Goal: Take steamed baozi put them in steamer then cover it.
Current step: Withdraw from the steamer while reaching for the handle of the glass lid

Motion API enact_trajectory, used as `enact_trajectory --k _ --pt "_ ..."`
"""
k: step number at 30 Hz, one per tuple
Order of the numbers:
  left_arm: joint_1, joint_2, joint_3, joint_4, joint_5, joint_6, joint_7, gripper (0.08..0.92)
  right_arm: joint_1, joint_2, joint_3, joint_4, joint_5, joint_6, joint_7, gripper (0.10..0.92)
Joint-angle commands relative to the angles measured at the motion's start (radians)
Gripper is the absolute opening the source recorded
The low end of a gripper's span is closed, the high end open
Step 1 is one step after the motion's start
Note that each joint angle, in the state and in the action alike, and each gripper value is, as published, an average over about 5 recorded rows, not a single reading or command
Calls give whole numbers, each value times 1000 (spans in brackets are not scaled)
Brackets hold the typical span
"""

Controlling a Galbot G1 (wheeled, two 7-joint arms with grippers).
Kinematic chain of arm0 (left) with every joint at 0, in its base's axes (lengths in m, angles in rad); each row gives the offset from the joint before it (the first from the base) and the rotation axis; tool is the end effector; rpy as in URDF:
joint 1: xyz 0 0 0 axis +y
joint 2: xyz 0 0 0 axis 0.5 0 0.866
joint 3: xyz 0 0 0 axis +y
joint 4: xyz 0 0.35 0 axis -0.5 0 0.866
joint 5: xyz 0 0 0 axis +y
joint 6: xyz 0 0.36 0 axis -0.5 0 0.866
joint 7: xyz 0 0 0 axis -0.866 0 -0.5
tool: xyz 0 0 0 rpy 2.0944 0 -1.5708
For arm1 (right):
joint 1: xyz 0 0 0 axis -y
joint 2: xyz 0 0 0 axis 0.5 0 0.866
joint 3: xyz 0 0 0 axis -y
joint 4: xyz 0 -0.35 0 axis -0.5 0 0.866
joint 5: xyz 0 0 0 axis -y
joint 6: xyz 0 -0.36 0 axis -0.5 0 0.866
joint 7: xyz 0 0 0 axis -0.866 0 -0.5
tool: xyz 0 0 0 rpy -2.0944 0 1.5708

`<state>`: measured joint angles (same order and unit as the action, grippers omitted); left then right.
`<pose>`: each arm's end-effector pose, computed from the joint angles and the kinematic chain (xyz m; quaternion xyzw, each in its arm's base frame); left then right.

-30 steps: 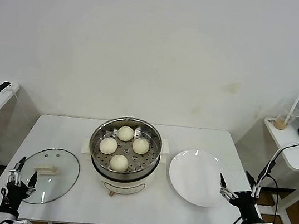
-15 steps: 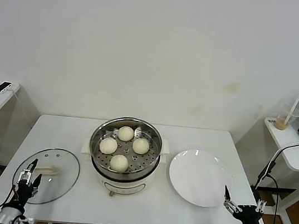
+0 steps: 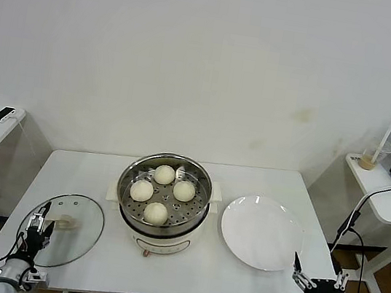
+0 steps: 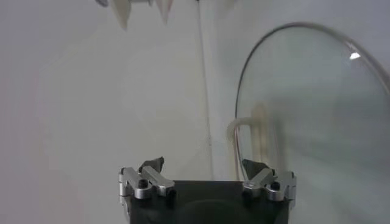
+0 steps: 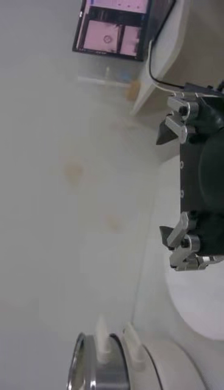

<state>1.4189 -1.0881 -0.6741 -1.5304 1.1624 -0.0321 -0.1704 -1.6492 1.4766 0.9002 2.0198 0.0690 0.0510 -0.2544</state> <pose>0.2232 0.2170 -0.4067 -0.0268 -0.6669 -0.7385 0.0957 0.1457 -0.1370 -0.3205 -0.0122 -0.9939 0.0981 0.0491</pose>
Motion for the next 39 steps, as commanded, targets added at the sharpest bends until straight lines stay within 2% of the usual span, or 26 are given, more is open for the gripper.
enact_trajectory --k 1,11,22,32,39 --pt "-74 8 15 69 6 -1 7 823 -17 22 -3 2 -8 3 1 823" --pt "-150 2 27 131 10 -1 12 823 -29 21 -5 2 -8 9 1 823" --pt "-180 -7 38 165 5 -5 11 809 -28 26 -25 1 -16 7 0 823" --pt "-165 -18 33 166 3 -18 -9 528 -25 21 -22 -1 -10 4 0 823" --pt "-127 -26 21 116 -1 -31 -39 320 -21 13 -11 -1 -3 1 -2 823"
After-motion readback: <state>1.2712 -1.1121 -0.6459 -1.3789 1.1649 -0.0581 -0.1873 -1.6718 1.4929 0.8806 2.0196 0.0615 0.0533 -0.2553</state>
